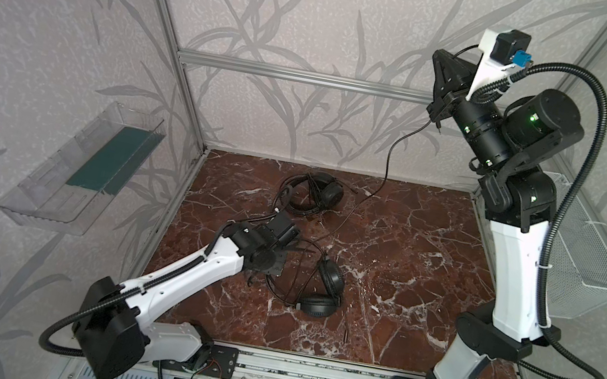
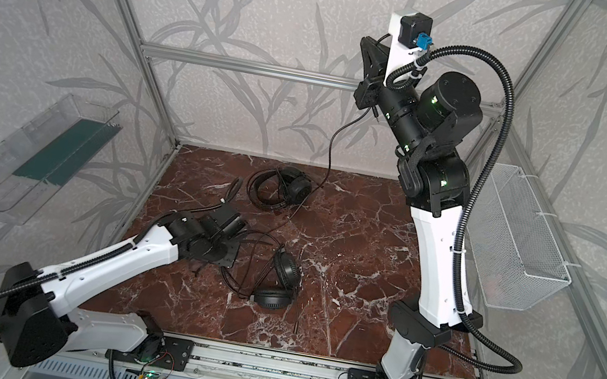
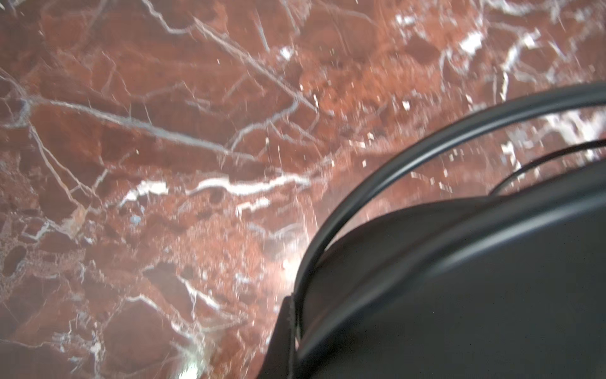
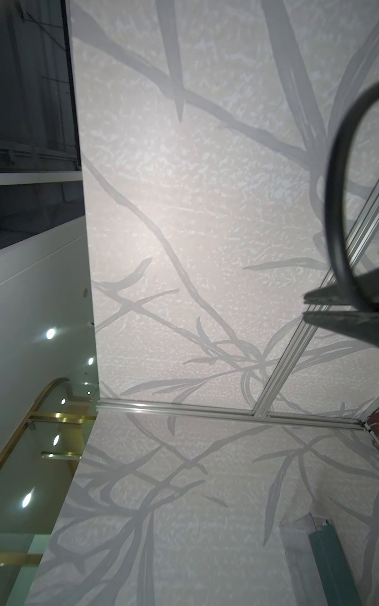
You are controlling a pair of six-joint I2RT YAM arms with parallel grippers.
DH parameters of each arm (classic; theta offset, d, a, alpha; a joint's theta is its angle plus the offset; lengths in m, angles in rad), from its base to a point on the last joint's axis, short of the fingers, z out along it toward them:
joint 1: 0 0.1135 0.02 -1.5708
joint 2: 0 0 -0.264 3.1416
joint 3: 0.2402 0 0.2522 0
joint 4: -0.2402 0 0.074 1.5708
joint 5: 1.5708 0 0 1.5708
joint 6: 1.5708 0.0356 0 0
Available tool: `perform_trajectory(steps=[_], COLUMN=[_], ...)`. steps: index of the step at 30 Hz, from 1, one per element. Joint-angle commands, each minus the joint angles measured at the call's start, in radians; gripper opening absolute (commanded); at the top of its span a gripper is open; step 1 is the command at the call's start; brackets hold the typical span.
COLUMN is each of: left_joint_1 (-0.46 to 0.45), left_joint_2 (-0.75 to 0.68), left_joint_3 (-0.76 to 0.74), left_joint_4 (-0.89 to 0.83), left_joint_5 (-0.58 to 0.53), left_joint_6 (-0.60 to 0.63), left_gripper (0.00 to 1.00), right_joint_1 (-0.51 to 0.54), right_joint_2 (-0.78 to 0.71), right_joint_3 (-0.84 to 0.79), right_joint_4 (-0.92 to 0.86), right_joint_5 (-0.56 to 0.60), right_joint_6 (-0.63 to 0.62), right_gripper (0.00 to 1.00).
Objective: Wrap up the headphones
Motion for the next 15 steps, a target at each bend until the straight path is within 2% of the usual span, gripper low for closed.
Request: perform_trajectory(steps=[1, 5, 7, 12, 15], left_joint_1=[0.002, 0.002, 0.003, 0.003, 0.002], left_joint_2=[-0.117, -0.256, -0.314, -0.310, -0.293], left_joint_3=[0.016, 0.051, 0.082, 0.253, 0.359], left_joint_4=[-0.110, -0.202, -0.221, -0.308, -0.358], left_joint_5=[0.070, 0.065, 0.069, 0.101, 0.106], left_joint_6=[0.033, 0.021, 0.017, 0.043, 0.057], left_gripper=[0.00, 0.00, 0.00, 0.00, 0.00], right_joint_1=[-0.069, -0.133, -0.152, -0.155, -0.158], right_joint_2=[-0.002, 0.014, 0.016, 0.004, -0.016], right_joint_3=[-0.044, -0.120, -0.168, -0.345, -0.489], right_joint_4=[0.066, 0.037, 0.010, 0.005, 0.049], right_joint_5=[0.072, 0.186, 0.206, 0.325, 0.341], right_joint_6=[0.025, 0.053, 0.084, 0.095, 0.098], right_gripper=[0.00, 0.00, 0.00, 0.00, 0.00])
